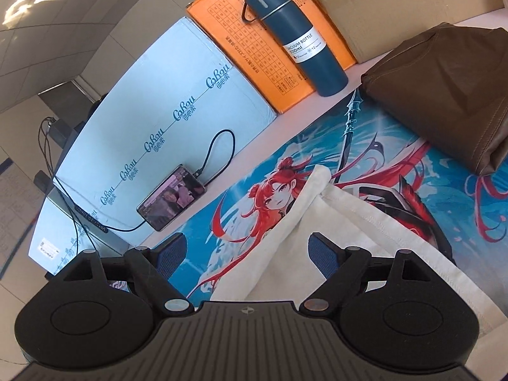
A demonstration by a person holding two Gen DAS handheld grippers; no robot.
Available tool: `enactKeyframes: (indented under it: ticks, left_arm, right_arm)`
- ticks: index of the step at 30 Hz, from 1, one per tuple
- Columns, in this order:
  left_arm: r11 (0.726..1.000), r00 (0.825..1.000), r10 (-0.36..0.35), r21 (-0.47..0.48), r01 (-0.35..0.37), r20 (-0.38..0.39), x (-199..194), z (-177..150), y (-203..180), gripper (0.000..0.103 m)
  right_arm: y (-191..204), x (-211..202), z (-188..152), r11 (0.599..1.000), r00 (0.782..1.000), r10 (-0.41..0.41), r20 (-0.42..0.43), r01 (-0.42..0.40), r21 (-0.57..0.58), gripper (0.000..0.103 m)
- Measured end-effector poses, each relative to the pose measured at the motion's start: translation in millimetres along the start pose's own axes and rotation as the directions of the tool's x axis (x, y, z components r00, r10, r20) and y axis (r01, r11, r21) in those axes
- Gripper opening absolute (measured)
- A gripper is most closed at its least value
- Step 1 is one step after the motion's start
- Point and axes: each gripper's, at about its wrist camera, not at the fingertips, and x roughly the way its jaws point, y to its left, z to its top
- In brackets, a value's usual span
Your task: Fold clothes
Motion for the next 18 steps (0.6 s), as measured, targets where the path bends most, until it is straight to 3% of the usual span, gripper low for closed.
enactKeyframes:
  ticks: [6, 9, 10, 11, 12, 14, 16, 18]
  left_arm:
    - [1.0, 0.999, -0.007, 0.017, 0.007, 0.04, 14.7, 8.6, 1.6, 0.073]
    - [1.0, 0.997, -0.02, -0.015, 0.021, 0.068, 14.3, 8.6, 10.0, 0.071]
    - [1.0, 0.997, -0.023, -0.013, 0.024, 0.072, 13.9, 8.2, 10.2, 0.068]
    - [0.999, 0.996, -0.035, -0.007, 0.036, 0.078, 13.5, 7.6, 9.3, 0.06]
    - [0.999, 0.995, -0.05, -0.001, 0.05, 0.083, 13.0, 7.1, 8.2, 0.05]
    - [0.997, 0.993, -0.08, -0.004, 0.081, 0.091, 13.0, 7.0, 8.3, 0.04]
    - [0.994, 0.989, -0.103, -0.034, 0.107, 0.103, 12.7, 5.6, 11.9, 0.036]
    - [0.986, 0.984, -0.125, -0.097, 0.138, 0.125, 9.8, 3.1, 19.3, 0.035]
  right_arm:
    - [9.0, 13.0, -0.8, 0.999, 1.0, 0.007, -0.011, -0.008, -0.05, 0.083]
    - [19.3, 4.1, -1.8, 0.97, 0.997, -0.024, 0.068, 0.039, -0.238, 0.088]
    - [25.1, 0.4, -4.5, 0.933, 0.992, -0.06, 0.111, 0.095, -0.347, 0.089]
    - [31.2, -2.8, -9.1, 0.871, 0.982, -0.096, 0.162, 0.161, -0.464, 0.091]
    - [35.8, -5.3, -13.9, 0.795, 0.972, -0.116, 0.204, 0.214, -0.567, 0.094]
    - [37.5, -6.8, -22.6, 0.645, 0.97, -0.106, 0.221, 0.236, -0.727, 0.096]
    - [31.5, -4.5, -22.3, 0.572, 0.986, -0.083, 0.145, 0.167, -0.803, 0.096]
    - [26.0, 3.9, -17.1, 0.557, 0.99, -0.103, 0.101, 0.141, -0.818, 0.096]
